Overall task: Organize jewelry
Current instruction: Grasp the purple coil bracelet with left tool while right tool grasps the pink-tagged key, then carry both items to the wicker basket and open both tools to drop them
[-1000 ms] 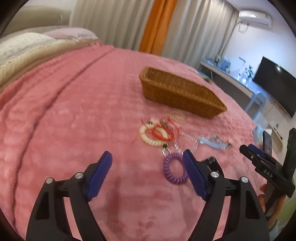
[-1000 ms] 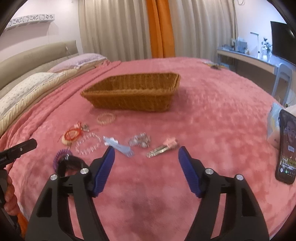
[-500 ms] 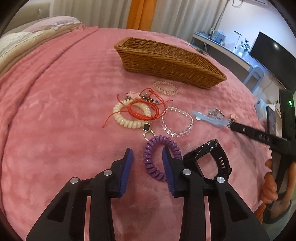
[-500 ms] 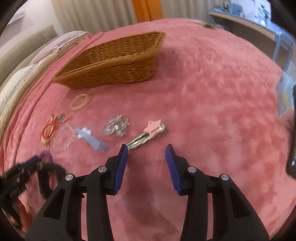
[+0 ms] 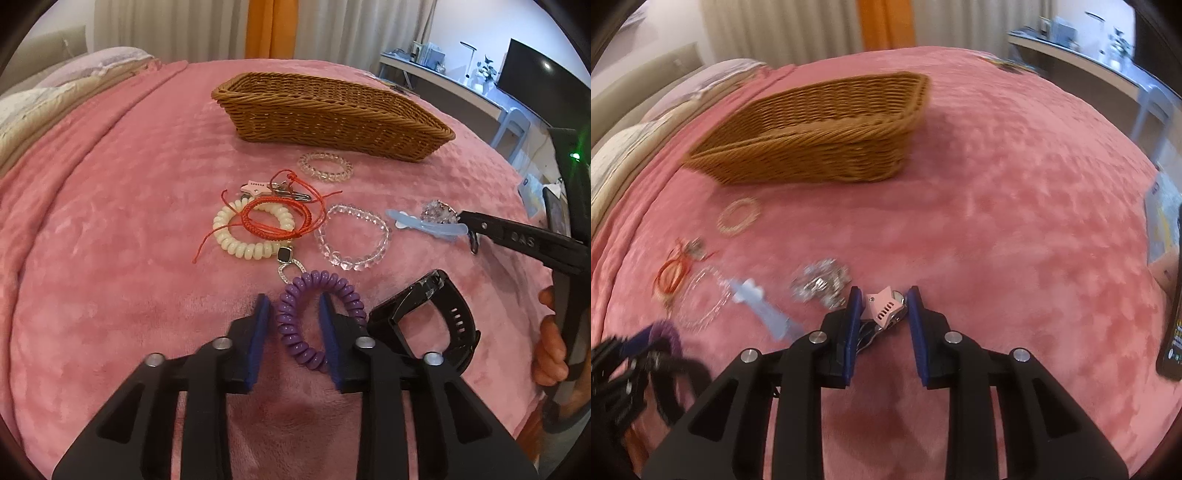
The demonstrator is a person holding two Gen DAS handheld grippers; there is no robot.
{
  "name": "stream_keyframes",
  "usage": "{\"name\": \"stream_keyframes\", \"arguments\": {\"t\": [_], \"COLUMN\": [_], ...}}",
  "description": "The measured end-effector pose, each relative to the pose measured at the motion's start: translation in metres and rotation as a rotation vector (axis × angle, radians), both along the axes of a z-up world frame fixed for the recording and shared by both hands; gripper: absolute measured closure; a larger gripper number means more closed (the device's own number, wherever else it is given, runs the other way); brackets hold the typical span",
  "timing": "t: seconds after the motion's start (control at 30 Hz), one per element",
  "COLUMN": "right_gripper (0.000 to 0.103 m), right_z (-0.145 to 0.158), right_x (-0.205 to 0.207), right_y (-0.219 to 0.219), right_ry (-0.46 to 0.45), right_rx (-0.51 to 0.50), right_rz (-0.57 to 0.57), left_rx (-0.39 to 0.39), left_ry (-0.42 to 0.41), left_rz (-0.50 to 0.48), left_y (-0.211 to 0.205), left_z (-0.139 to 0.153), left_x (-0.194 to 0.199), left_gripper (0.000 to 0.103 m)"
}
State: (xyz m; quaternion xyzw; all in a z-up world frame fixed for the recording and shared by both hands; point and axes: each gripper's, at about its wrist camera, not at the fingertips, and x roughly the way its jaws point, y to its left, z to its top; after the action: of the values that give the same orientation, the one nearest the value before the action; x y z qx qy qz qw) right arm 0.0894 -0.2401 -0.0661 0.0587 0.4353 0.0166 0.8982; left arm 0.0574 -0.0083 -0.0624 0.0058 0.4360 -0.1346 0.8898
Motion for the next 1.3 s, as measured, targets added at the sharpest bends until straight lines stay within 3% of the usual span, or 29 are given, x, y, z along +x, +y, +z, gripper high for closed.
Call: {"name": "stream_keyframes", "arguments": {"t": [0.03, 0.13, 0.4, 0.7, 0.87, 1.0, 1.13, 1.3], "right_gripper": [0.08, 0.08, 0.08, 0.08, 0.08, 0.08, 0.08, 0.08], "right_z": [0.0, 0.002, 0.016, 0.063, 0.101, 0.114, 0.111, 0.086], "right_x": [-0.003, -0.012, -0.034, -0.034, 0.0, 0.043, 0.096, 0.155], "right_y": [0.0, 0.004, 0.016, 0.015, 0.02, 0.02, 0.016, 0.017], "right_ry": [-0.001, -0.019, -0.089, -0.184, -0.248, -0.253, -0.229, -0.154], "right_rx": [-0.002, 0.0, 0.006, 0.046, 0.038, 0.059, 0.066, 0.056], "right_rz": [0.016, 0.069, 0.141, 0.176, 0.194, 0.192, 0.162, 0.152], "left_rx": [-0.004, -0.022, -0.065, -0.131, -0.132, -0.146, -0.143, -0.124], "left_ry": [0.0, 0.002, -0.038, -0.216, -0.295, -0.304, -0.272, -0.178], "left_rz": [-0.002, -0.002, 0.017, -0.01, -0.039, -0.063, -0.07, -0.058], "left_y": [0.001, 0.005, 0.013, 0.013, 0.003, -0.012, -0.025, -0.036], "left_z": [0.0, 0.0, 0.009, 0.075, 0.117, 0.135, 0.132, 0.097], "left_x": [0.0, 0.0, -0.01, -0.013, 0.02, 0.068, 0.118, 0.182], "left_gripper": [0.091, 0.093, 0.094, 0.094, 0.094, 0.094, 0.094, 0.094]}}
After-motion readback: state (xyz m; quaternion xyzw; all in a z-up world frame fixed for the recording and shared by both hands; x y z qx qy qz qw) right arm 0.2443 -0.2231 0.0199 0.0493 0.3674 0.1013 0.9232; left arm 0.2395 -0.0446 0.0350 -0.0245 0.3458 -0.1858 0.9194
